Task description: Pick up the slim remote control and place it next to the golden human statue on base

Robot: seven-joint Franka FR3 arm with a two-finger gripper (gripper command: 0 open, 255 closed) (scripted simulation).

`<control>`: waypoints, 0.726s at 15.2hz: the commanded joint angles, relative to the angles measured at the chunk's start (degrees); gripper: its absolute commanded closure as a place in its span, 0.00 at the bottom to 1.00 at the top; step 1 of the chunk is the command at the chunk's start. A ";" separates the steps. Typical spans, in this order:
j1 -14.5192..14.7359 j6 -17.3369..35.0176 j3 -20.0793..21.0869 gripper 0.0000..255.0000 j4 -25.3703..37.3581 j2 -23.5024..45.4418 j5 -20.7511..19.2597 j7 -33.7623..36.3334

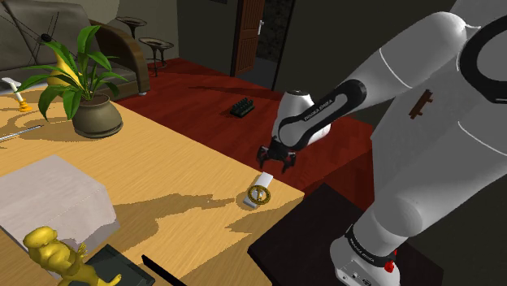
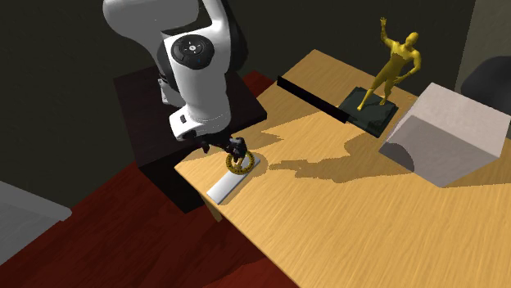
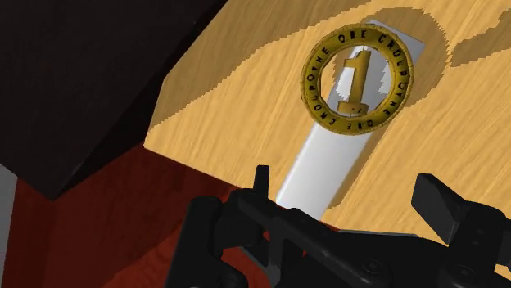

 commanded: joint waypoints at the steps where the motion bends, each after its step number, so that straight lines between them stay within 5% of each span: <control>1: -0.31 4.57 0.62 0.00 1.45 5.98 -0.75 4.24; 6: 0.39 13.62 -0.83 0.00 5.50 19.24 -3.45 13.31; 11: 1.46 17.63 -2.12 0.00 6.49 24.24 -4.71 14.24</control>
